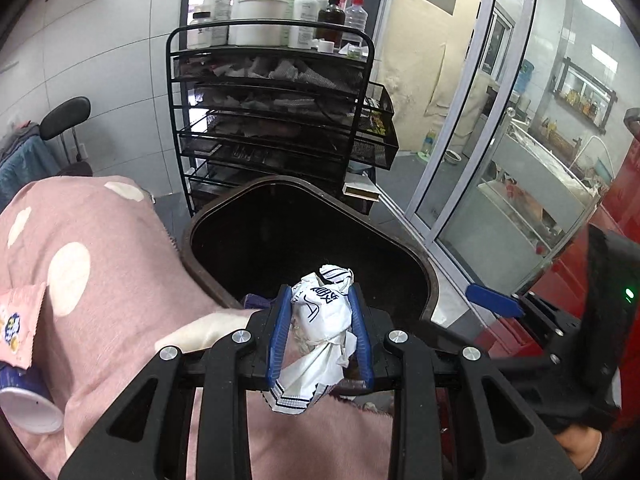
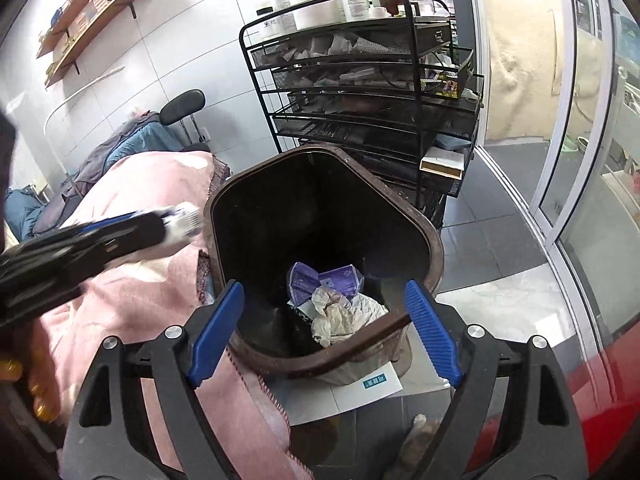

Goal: Collect trash
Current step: 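Lower the white wrapper into the brown bin and open the left tool, then move both tools back over the table toward the remaining trash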

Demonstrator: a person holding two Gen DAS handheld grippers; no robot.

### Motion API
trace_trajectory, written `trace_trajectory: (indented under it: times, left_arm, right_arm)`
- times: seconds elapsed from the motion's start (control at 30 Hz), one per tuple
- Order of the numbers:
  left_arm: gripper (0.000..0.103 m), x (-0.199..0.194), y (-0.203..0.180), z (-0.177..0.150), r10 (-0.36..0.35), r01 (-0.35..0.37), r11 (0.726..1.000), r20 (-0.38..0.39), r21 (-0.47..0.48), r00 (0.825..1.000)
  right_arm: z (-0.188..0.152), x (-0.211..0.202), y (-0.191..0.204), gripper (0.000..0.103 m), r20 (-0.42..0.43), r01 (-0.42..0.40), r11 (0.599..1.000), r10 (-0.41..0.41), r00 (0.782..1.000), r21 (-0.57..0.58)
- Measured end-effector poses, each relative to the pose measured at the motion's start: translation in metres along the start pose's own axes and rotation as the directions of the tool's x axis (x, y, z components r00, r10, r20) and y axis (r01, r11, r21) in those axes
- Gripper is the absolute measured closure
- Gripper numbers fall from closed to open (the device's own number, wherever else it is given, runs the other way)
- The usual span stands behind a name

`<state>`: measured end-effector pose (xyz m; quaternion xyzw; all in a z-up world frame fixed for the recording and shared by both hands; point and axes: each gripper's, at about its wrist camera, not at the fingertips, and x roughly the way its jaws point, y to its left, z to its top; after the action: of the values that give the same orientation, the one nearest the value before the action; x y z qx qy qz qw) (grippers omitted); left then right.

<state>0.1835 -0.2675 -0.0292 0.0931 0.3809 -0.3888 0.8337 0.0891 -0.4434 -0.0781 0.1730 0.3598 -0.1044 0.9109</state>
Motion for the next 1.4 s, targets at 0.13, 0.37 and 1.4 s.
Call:
trace_trajectory:
  times: [0.13,0.37,1.4]
  left_arm:
    - [0.074,0.019,0.004,0.01,-0.014,0.013,1.0,-0.035,-0.024,0.999]
    - [0.061,0.045,0.019,0.025,-0.013,0.005,0.995,-0.078,-0.101,0.997]
    - [0.015,-0.121,0.128,-0.078,0.335,-0.273,0.889,0.117,-0.367,0.935]
  right_arm:
    - [-0.002,-0.004,0.005,0.02,0.018,-0.007,1.0,0.007,1.0,-0.025]
    - [-0.002,-0.006,0.014,0.019,0.034,-0.032,0.998,0.034,0.999,-0.052]
    - [0.013,0.003,0.17,0.017,-0.027,-0.322,0.875,0.335,0.942,-0.361]
